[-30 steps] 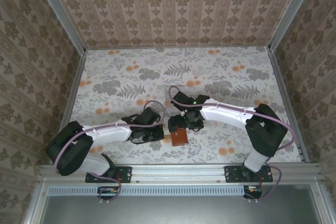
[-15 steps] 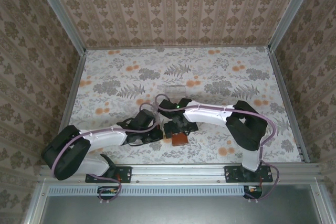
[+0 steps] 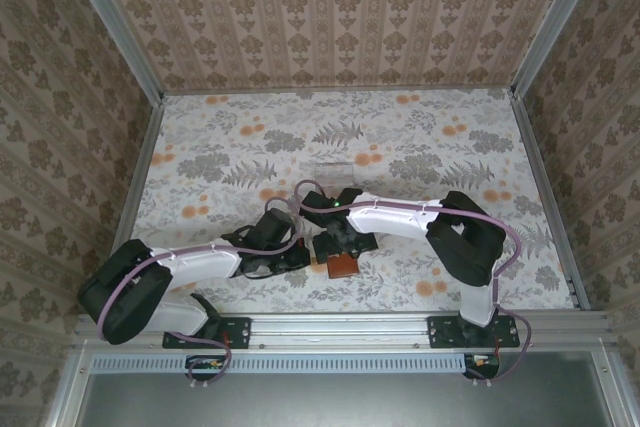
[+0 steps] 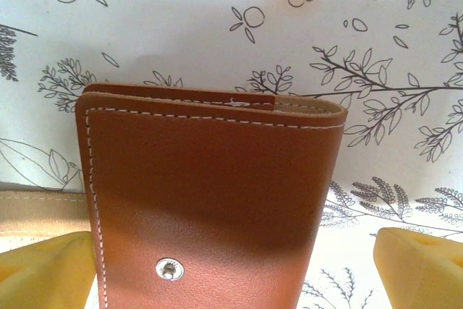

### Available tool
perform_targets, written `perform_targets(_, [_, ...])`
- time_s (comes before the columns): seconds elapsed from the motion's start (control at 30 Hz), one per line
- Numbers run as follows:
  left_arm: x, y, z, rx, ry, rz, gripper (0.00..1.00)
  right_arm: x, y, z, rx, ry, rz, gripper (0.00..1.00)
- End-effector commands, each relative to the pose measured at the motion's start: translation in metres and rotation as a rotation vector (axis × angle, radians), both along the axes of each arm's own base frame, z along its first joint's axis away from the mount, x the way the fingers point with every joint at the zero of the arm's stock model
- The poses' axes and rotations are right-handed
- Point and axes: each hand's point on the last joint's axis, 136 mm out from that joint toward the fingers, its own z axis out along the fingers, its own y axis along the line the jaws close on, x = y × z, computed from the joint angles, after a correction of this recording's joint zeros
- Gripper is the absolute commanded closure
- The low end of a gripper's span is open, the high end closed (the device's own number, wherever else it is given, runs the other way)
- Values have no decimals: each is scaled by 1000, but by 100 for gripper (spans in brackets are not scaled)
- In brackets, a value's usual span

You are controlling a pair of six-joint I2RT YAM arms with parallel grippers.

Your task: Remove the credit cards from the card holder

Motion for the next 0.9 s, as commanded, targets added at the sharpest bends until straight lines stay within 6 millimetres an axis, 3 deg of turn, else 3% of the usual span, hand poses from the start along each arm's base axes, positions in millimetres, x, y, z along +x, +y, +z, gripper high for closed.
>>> perform_targets(0.0, [-8, 3, -3, 14, 30, -20, 97, 1, -8, 14, -39, -39, -13, 2])
perform_targets(0.43, [-7, 7, 0, 39, 28, -13, 97, 0, -19, 40, -22, -82, -8, 9])
perform_targets(0.57, [-6, 7, 1, 43, 27, -8, 97, 0, -23, 50, -9, -98, -6, 18])
perform_targets(0.87, [-3, 11, 6, 68, 16, 0, 97, -1, -35, 56, 60, -90, -32, 47])
